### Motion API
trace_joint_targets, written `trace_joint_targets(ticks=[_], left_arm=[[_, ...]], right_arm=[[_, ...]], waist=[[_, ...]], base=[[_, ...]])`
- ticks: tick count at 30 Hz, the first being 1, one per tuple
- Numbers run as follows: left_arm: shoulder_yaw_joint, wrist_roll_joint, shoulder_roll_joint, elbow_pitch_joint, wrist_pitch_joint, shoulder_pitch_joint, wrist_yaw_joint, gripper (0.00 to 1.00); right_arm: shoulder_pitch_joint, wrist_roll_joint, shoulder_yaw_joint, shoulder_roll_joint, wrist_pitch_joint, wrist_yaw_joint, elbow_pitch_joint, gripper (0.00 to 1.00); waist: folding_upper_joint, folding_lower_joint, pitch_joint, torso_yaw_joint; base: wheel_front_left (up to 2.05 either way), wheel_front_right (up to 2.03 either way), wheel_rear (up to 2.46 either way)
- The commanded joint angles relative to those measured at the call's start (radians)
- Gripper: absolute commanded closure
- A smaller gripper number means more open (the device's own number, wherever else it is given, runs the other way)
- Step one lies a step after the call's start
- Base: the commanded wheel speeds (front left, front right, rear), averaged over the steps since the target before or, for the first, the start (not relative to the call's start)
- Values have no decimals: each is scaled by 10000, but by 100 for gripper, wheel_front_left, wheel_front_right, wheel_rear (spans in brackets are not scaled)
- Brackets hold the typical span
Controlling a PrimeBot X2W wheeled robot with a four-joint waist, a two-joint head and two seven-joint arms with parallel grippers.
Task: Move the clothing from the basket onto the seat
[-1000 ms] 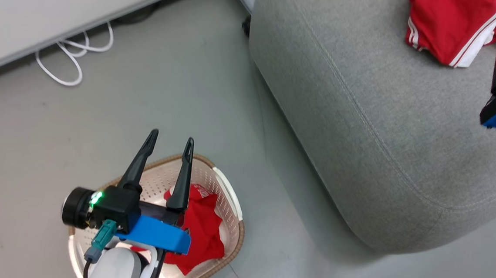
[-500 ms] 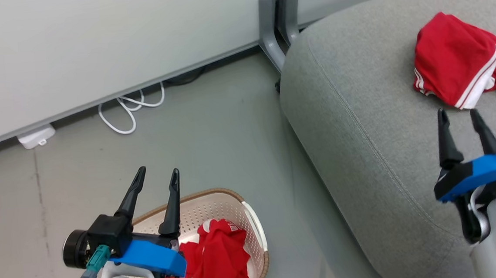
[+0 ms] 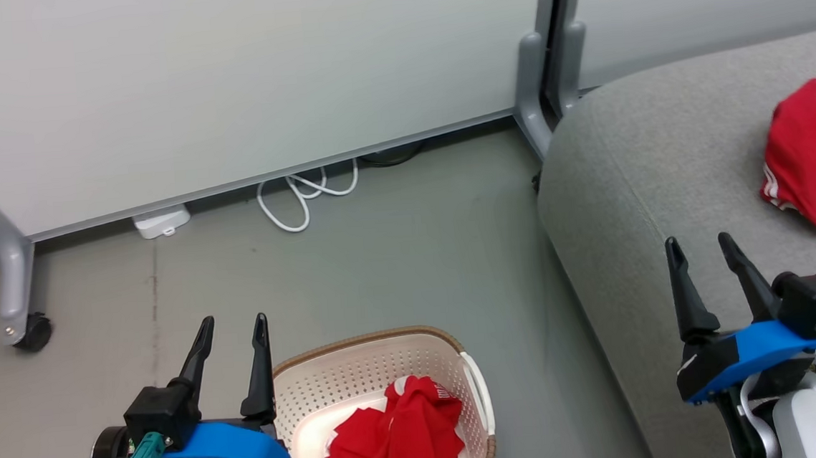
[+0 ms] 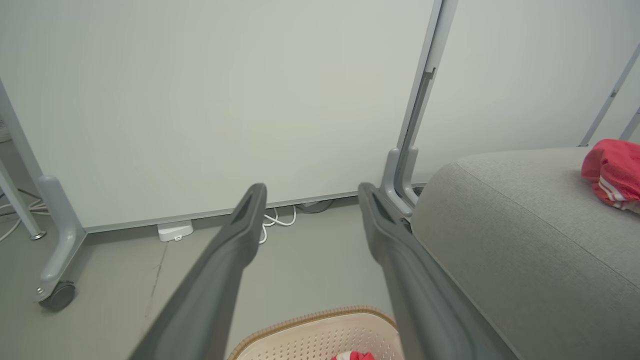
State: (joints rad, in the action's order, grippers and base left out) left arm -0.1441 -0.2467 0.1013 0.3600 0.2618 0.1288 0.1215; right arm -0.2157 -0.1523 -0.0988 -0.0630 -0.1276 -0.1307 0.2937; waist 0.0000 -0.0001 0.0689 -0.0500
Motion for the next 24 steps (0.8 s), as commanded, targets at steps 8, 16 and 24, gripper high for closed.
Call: trace_joint_targets(ticks=[8, 16, 24], left_arm=[[419, 165, -127, 285, 49, -260, 76, 0], [855, 324, -189, 390, 47, -404, 100, 0], [977, 410, -243, 361, 48, -456, 104, 0]], right_arm=[[1000, 413, 53, 117, 283, -1, -607, 0], [1385, 98, 218, 132, 344, -1, -915, 0], [1462, -27, 285, 132, 363, -1, -1052, 0]], waist=[[0, 1, -455, 827], [0, 1, -507, 1173], [0, 1, -460, 1245]], base=[[0, 0, 0], [0, 0, 0], [0, 0, 0]])
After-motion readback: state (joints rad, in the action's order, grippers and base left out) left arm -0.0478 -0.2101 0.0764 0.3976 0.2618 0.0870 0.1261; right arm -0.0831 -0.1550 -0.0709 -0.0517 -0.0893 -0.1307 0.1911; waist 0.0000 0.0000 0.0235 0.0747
